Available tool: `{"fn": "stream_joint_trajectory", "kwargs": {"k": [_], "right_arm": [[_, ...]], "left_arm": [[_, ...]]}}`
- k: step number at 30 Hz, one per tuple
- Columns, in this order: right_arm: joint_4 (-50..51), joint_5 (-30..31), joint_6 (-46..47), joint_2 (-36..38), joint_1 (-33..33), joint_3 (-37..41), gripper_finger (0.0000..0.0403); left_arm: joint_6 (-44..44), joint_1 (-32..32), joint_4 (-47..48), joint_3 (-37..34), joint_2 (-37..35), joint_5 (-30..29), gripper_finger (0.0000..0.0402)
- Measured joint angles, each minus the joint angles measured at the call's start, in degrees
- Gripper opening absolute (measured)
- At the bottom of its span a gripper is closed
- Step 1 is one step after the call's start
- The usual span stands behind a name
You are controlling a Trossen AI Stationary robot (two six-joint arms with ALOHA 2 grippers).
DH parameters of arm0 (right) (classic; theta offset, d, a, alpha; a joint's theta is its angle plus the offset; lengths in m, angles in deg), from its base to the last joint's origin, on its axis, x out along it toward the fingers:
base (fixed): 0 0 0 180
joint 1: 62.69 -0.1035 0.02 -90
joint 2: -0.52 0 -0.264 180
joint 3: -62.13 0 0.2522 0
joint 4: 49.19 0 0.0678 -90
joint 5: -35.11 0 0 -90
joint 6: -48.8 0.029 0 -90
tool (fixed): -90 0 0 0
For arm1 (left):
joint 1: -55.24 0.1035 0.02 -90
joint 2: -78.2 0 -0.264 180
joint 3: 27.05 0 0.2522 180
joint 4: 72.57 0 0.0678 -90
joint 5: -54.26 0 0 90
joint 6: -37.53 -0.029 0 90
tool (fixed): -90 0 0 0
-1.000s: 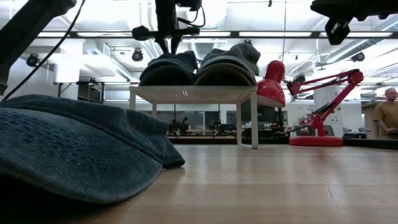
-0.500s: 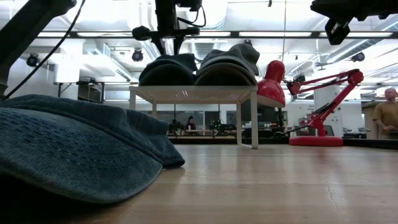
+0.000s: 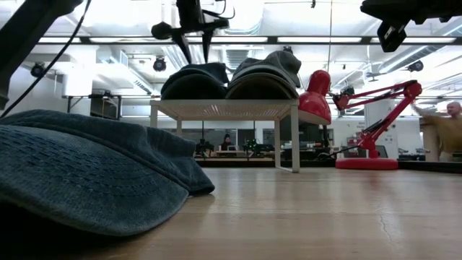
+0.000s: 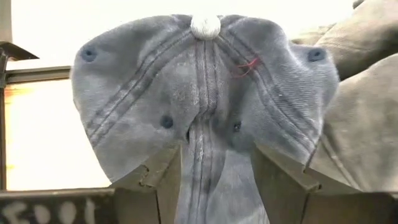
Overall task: Pick & Place hat
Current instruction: Stack the black cap on top of the other blue cap on the shelf
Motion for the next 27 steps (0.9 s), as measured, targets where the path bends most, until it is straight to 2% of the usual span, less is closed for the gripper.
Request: {"fn": "stream_joint_trajectory", "kwargs": {"k": [7, 12, 21, 27], "right_arm": [[-0.02, 0.00, 0.00, -0.02, -0.01, 0.00, 0.0028], [-0.04, 0.01, -0.01, -0.02, -0.01, 0.00, 0.0028], [-0.05, 0.01, -0.02, -0.02, -0.01, 0.00, 0.0028], [-0.04, 0.01, -0.13, -0.02, -0.01, 0.00, 0.0028]], "left_arm": [[-0.09, -0.45, 0.45, 0.09, -4.63, 0.99, 0.0183], [0.95, -3.78, 0.42, 0.09, -7.77, 2.55, 0.0181], [8.00, -17.11, 0.41, 0.07, -9.09, 2.08, 0.0181], [16.94, -27.06, 0.35, -0.44, -8.06, 0.66, 0.0181]]}}
